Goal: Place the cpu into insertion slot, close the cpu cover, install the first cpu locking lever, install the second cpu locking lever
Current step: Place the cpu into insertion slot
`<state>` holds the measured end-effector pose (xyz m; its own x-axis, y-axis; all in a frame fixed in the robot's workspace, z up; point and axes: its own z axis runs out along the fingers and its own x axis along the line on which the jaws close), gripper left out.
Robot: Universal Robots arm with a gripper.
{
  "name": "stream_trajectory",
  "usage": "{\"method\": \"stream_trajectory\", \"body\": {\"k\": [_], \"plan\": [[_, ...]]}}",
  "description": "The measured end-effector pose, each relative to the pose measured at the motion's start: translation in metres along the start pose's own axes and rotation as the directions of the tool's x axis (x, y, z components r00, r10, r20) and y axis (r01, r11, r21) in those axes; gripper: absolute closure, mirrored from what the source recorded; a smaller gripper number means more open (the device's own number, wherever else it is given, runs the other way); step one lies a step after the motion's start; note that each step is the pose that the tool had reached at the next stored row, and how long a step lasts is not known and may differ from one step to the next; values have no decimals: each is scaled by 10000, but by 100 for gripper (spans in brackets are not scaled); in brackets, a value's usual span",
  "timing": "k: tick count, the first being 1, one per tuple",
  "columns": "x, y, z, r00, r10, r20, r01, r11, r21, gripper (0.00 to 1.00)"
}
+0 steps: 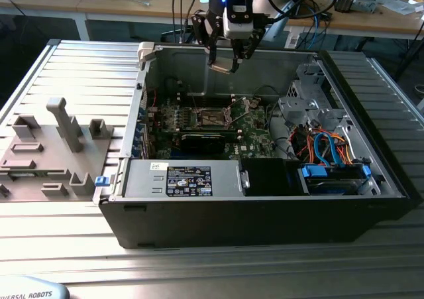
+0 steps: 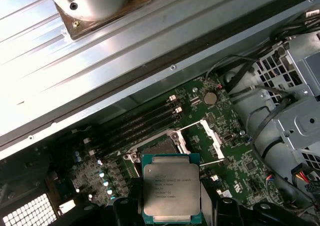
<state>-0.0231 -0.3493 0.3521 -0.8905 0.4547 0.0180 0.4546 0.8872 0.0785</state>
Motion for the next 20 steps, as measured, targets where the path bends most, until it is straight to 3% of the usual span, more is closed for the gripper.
{"method": "stream_trajectory", "body": {"k": [20], "plan": [[0, 0, 0, 9998, 219, 17, -219, 9998, -4, 46]]}}
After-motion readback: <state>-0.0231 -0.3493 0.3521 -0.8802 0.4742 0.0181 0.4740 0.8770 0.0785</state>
